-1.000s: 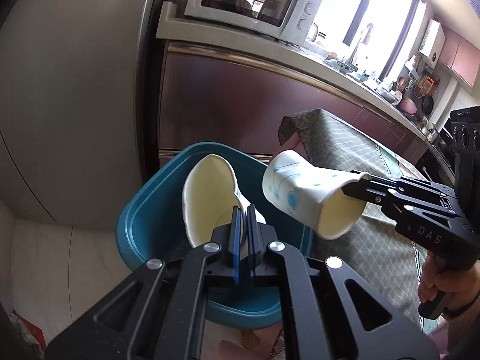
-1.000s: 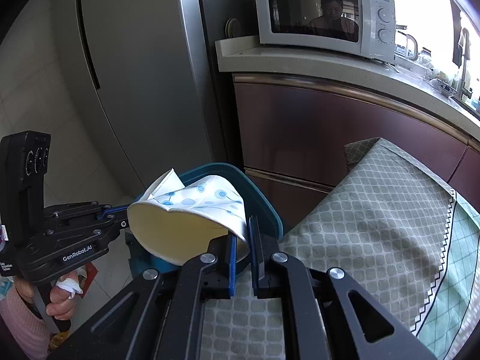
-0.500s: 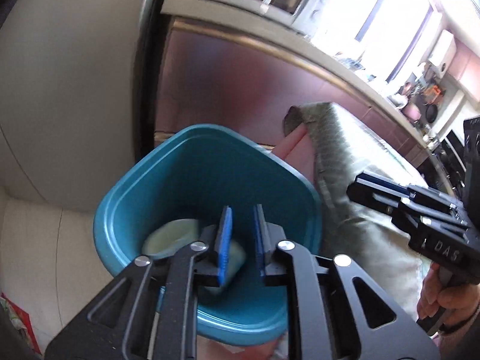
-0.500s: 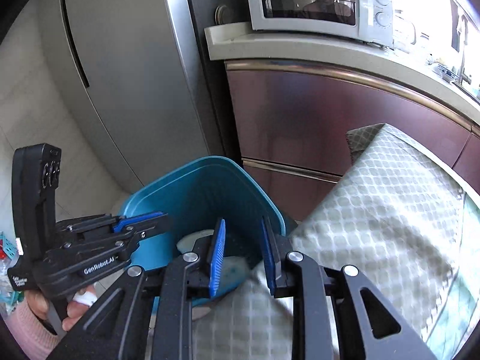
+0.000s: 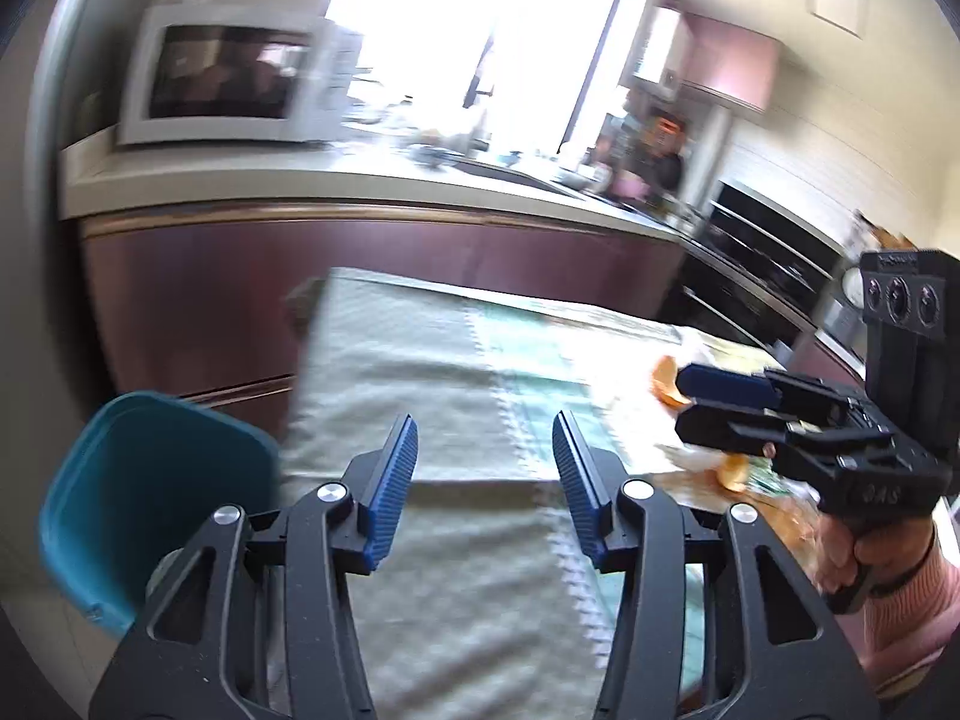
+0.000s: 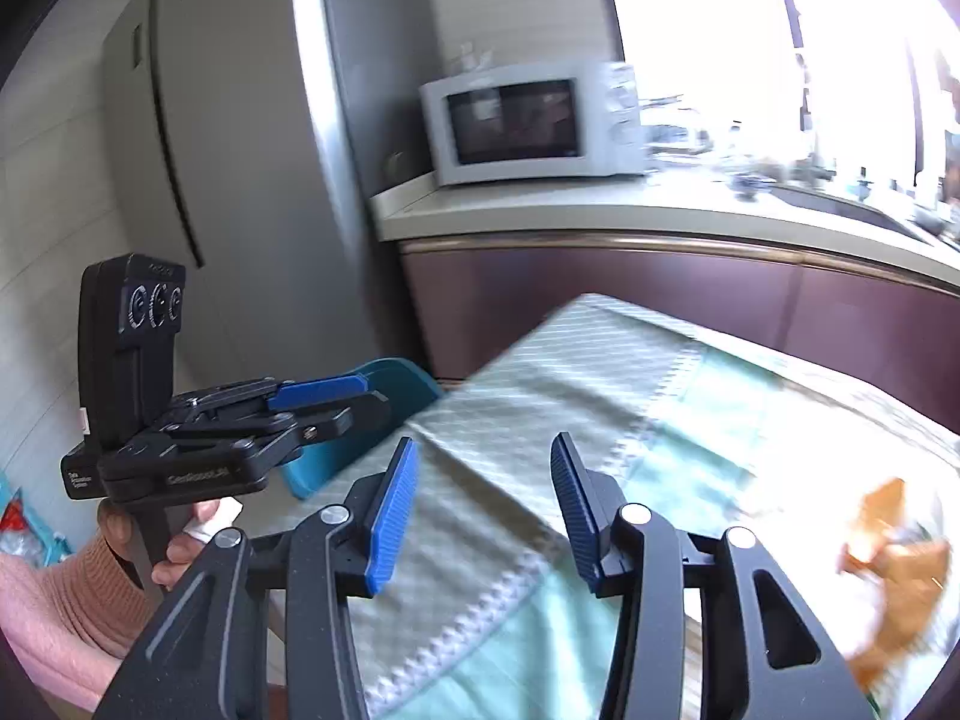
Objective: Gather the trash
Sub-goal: 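Open the right tool over the teal bin and return both tools to the table, then grasp the white tissue with the left tool while the right tool grasps the white foam net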
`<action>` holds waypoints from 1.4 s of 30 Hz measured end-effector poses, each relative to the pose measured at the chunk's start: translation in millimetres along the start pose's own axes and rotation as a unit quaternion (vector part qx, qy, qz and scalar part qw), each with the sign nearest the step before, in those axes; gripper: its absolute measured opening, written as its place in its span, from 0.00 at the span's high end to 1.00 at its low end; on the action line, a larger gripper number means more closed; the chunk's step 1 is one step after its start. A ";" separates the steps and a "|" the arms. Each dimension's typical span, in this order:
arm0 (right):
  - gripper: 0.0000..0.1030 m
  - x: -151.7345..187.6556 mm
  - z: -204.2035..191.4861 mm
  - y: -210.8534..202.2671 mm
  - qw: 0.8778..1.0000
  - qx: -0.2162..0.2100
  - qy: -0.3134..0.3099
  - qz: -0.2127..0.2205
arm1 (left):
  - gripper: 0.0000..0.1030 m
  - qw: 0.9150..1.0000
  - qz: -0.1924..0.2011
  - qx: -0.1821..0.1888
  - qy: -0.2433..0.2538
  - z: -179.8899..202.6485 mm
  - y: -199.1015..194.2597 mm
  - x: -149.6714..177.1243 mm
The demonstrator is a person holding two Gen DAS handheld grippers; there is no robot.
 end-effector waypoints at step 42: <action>0.77 169.2 262.1 -82.4 0.946 0.176 0.261 -0.070 | 0.82 0.974 -0.204 0.088 0.048 150.4 231.9 59.9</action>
Point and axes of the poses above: each gripper's, at about its wrist camera, not at the fingertips, and y roughly the way its jaws point, z to its right, x to its underside, the point moved 8 cm from there along y, roughly the way its jaws point, and after that the axes turned 10 degrees about x, right-handed, at the moved point
